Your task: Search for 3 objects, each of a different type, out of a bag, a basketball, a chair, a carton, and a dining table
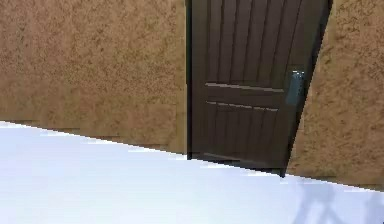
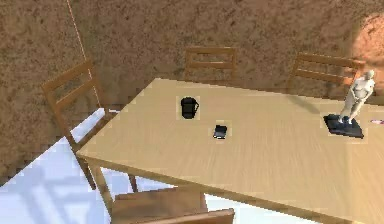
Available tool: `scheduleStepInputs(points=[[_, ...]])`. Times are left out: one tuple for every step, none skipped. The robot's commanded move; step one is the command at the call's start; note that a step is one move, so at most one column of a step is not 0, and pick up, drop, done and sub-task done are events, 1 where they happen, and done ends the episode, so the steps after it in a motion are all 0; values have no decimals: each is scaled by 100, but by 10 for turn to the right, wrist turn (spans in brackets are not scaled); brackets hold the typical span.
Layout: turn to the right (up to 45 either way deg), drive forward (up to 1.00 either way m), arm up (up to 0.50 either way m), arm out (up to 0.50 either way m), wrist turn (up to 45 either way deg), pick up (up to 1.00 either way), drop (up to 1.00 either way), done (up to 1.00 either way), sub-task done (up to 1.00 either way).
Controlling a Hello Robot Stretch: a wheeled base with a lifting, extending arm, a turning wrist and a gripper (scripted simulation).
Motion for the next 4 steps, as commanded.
scheduleStepInputs(points=[[-450, 0, 0, 0, 0, 0, 0, 0, 0], [-450, 0, 0, 0, 0, 0, 0, 0, 0], [-270, 0, 0, 0, 0, 0, 0, 0, 0], [0, 30, 0, 0, 0, 0, 0, 0, 0]])
